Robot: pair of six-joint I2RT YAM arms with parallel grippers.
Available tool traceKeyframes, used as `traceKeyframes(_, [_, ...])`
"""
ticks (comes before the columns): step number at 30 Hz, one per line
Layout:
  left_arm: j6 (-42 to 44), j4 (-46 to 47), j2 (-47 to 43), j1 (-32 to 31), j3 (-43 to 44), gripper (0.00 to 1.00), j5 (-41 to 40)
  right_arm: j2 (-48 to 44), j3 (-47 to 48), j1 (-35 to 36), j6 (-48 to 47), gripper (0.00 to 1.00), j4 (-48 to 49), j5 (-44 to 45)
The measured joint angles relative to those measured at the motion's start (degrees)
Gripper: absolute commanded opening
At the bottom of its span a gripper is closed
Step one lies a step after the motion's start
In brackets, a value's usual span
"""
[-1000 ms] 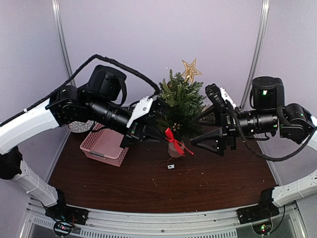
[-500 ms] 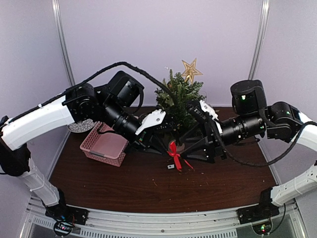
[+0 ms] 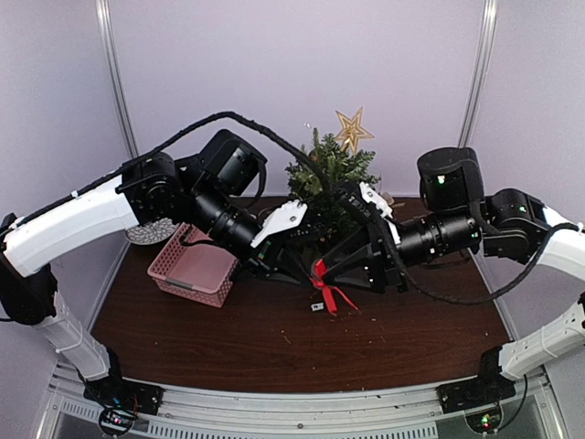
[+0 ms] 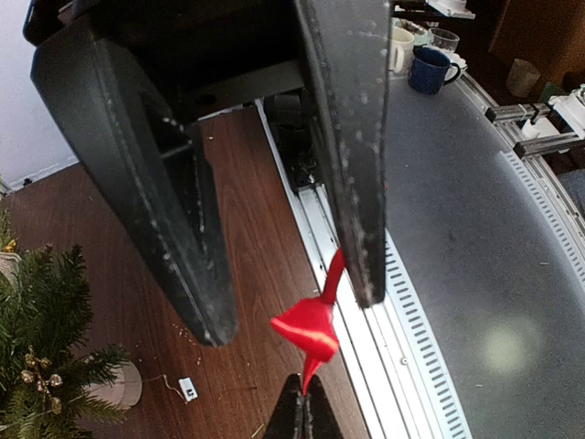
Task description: Decorate the small christmas tree
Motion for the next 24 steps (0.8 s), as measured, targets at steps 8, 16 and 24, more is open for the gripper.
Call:
traceKeyframes(8, [-0.04, 0.00, 0.00, 0.00, 0.00, 0.00, -0.04, 0.24, -0.31, 0.02, 0.26, 0.00, 0.46, 0.17])
traceKeyframes(16, [-2.34, 3.78, -1.49, 0.13, -3.08, 0.51, -3.76, -1.31, -3.54, 0.13, 0.70, 0.00, 4.17, 2.75])
traceKeyframes(24, [-11.08, 22.71, -17.53, 4.94, -23.78, 0.44, -12.41, -8.44, -9.94, 0.20, 1.53, 0.00, 14.67, 12.87])
